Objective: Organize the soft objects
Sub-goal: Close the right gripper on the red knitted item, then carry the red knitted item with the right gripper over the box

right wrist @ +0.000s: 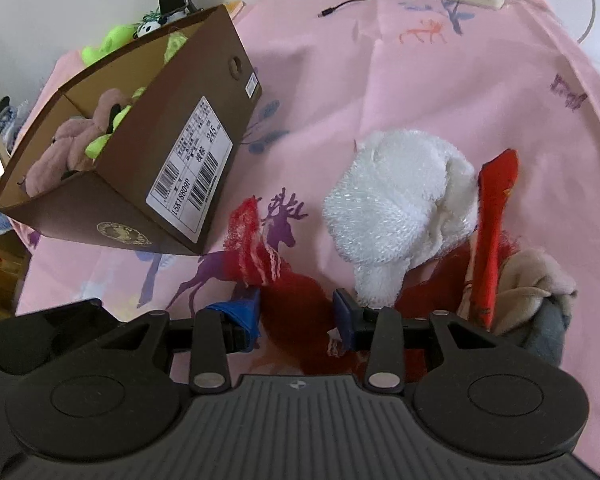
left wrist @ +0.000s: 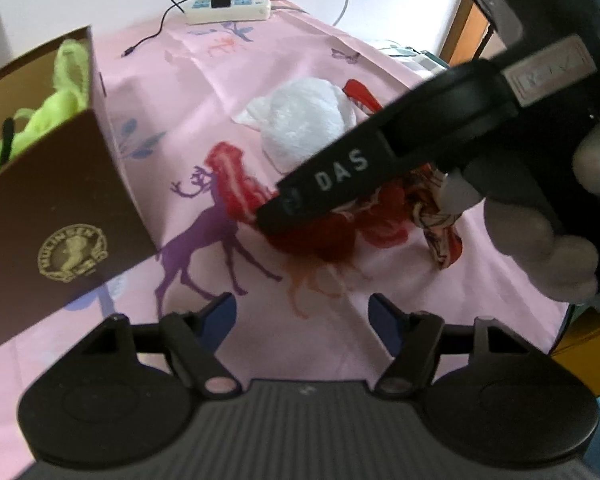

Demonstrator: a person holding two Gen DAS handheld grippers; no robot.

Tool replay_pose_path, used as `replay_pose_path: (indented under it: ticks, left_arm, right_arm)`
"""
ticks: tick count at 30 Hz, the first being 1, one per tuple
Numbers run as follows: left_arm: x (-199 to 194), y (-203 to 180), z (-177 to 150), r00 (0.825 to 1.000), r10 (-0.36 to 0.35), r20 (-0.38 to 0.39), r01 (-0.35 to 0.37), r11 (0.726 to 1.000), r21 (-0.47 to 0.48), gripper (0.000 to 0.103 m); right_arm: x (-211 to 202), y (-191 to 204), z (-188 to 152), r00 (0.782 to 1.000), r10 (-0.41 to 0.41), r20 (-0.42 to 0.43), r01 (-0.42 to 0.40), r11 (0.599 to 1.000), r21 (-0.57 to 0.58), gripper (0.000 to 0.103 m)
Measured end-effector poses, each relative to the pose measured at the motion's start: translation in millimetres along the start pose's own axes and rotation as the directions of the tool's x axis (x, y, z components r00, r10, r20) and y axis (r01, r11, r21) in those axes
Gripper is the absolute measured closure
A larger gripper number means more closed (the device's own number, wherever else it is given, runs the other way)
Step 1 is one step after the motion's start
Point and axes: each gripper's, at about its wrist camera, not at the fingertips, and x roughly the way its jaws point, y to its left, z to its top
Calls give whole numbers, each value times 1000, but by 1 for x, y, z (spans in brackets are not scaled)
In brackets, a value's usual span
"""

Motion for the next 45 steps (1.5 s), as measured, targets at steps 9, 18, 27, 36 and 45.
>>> replay_pose_path:
  ticks: [9,18,27,36,45]
  left_arm:
    - [18,5,12,1000,11,24,-9,999,-50,43]
    - [9,11,14,999,-3,36,6,998,-61,63]
    - [-36,14,4,996,14,92,-11,999,-34,65]
    - [-100,35,18,963,55,263,-54,998,-10,64]
    - [-147,83,39,923,82,376,-105,994,39,64]
  right_arm:
    - [4,-26,6,980,192,-45,-179,962,208,84]
    - [-2,-26,-3,947,320,-28,-291,892,345,85]
    - [-19,-5,-8,905,425,32,-403,829,387,85]
    - [-44,35,19,838,515,179,-543,762,352,85]
    - [-42,78,61,773,558,301,-633,696,337,84]
